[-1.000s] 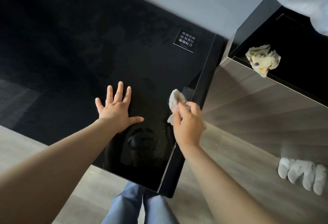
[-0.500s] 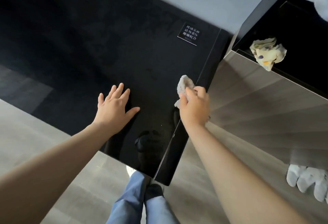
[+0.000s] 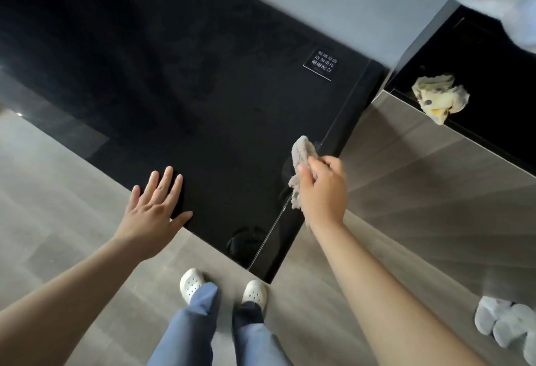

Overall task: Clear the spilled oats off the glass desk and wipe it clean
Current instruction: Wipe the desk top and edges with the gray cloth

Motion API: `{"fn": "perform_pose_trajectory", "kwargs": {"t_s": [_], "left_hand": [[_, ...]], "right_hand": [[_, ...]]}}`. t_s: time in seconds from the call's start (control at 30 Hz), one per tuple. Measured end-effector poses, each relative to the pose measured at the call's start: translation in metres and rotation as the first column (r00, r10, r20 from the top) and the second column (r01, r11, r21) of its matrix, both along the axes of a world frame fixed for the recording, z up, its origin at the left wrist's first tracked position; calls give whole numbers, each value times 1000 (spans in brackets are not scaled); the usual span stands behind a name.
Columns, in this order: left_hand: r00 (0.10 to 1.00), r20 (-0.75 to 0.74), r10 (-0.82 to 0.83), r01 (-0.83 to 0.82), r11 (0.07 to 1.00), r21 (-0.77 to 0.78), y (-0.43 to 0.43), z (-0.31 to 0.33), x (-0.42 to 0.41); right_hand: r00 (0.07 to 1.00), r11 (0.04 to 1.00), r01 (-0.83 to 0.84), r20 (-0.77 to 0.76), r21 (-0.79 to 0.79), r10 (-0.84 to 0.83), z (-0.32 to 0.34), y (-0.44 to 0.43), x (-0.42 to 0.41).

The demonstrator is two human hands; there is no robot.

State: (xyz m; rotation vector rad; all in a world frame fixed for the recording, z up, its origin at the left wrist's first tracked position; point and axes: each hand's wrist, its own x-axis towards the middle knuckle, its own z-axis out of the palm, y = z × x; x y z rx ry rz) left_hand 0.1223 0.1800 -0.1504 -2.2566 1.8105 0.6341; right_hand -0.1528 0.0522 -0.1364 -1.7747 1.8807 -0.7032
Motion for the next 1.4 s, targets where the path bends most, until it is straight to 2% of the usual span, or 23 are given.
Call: {"fn": "perform_pose_trajectory", "kwargs": {"t_s": [0.07, 0.17, 0.27, 0.33, 0.37, 0.43, 0.5, 0.6, 0.67, 0.8, 0.87, 0.93, 1.07, 1.17, 1.23, 1.3, 1.4], "left_hand": [[1000, 12, -5, 4, 1000, 30, -1, -2, 0], [1000, 15, -12, 11, 998, 60, -1, -4, 1], [1000, 4, -16, 16, 997, 77, -2, -5, 2], [1000, 9, -19, 19, 996, 90, -2, -6, 2], [1000, 12, -22, 20, 995, 95, -2, -6, 2], [1000, 8, -22, 21, 995, 98, -3, -7, 2], [1000, -1, -22, 22, 995, 100, -3, -7, 3], [1000, -16, -21, 23, 994, 106, -2, -6, 3], [999, -31, -12, 16, 994, 107, -2, -6, 4], [999, -32, -17, 20, 994, 111, -1, -5, 2], [999, -39, -12, 16, 995, 101, -1, -7, 2], [999, -39, -19, 23, 993, 112, -1, -8, 3], [998, -53, -23, 30, 991, 130, -1, -8, 4], [998, -63, -24, 32, 990, 136, -2, -6, 4], [998, -57, -27, 34, 990, 140, -3, -7, 4], [998, -38, -40, 45, 988, 149, -4, -7, 5], [998, -40, -44, 49, 991, 125, -4, -10, 4]], "right_hand": [[996, 999, -5, -85, 46, 9, -16, -3, -1], [986, 996, -61, -157, -67, 50, -29, 51, 18], [962, 959, -270, -70, -85, 265, -27, 124, 37], [932, 932, -362, 29, 23, 361, -21, 147, 40], [928, 927, -365, 109, 83, 355, -16, 149, 39], [931, 943, -311, 238, 118, 278, -8, 136, 34], [963, 987, -151, 234, 50, 136, 1, 103, 27], [997, 996, 60, 60, -69, -56, 3, 27, 6], [990, 988, 118, -70, -97, -125, -3, -27, -7], [968, 995, 93, -239, 48, -79, -18, -90, -14], [955, 995, 83, -290, 52, -64, -23, -87, -4], [949, 998, 53, -310, -32, -60, -29, -55, 8], [981, 989, -95, -180, -114, 74, -33, 60, 29], [981, 982, -188, -40, 22, 189, -21, 120, 38], [964, 960, -261, 83, 102, 253, -7, 131, 36], [980, 985, -170, 107, 36, 165, 6, 108, 32], [993, 994, 113, -34, -8, -113, 7, 46, 18]]}}
